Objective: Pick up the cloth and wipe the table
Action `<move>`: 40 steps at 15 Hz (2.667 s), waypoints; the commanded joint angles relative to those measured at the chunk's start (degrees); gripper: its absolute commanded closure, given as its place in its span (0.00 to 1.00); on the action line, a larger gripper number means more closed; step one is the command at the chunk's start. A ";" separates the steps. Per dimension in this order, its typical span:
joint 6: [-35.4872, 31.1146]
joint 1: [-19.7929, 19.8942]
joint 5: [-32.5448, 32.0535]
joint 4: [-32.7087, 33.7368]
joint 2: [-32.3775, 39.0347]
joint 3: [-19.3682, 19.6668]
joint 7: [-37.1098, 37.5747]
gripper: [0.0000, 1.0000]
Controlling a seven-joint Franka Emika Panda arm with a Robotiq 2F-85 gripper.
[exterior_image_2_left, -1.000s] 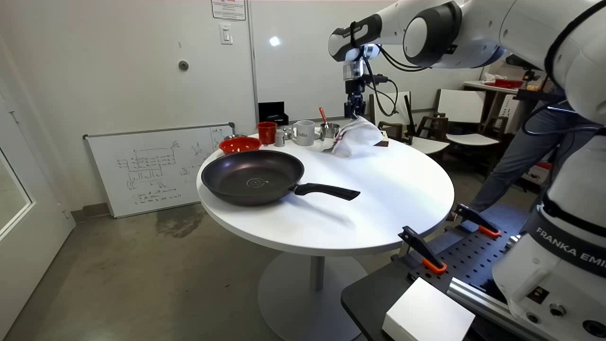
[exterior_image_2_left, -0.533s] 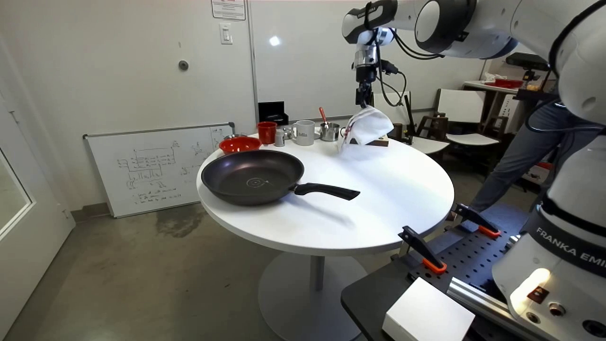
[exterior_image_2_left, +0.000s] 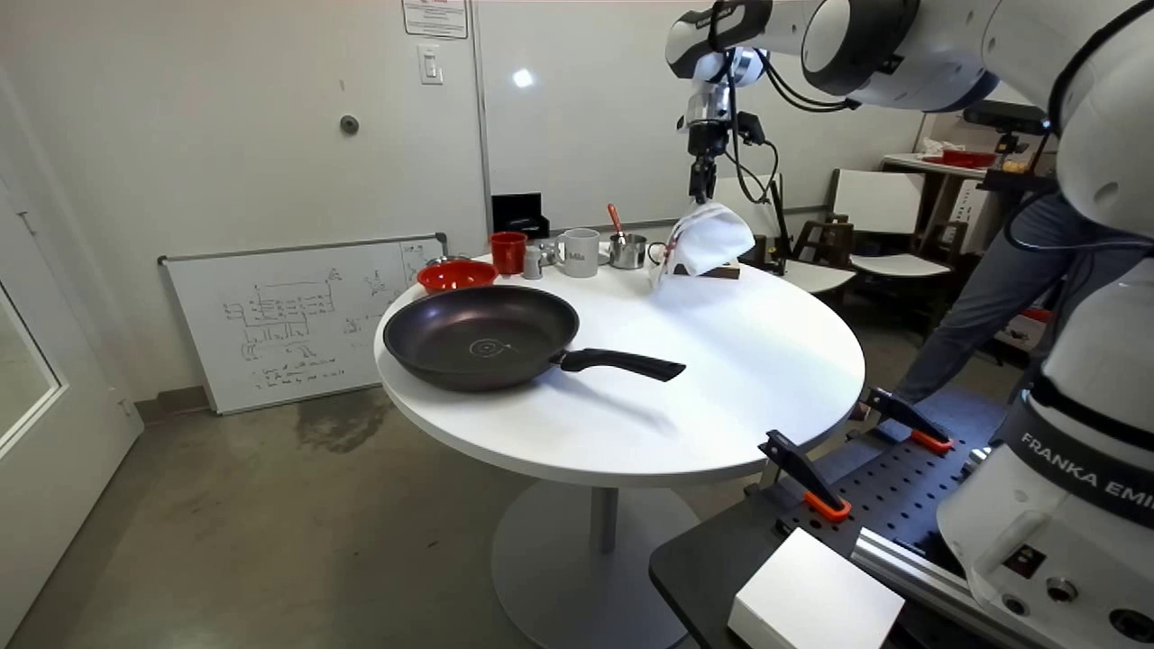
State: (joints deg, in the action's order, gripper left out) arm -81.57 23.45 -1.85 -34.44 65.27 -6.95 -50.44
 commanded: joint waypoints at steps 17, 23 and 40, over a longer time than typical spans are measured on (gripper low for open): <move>-5.40 3.08 0.00 -22.13 -10.15 -6.35 -13.80 0.93; -3.39 2.34 0.12 -15.83 -6.41 -5.63 -11.62 0.70; -3.39 2.33 0.12 -15.83 -6.40 -5.63 -11.62 0.70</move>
State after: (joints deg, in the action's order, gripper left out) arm -84.95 25.78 -1.73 -50.27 58.86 -12.58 -62.05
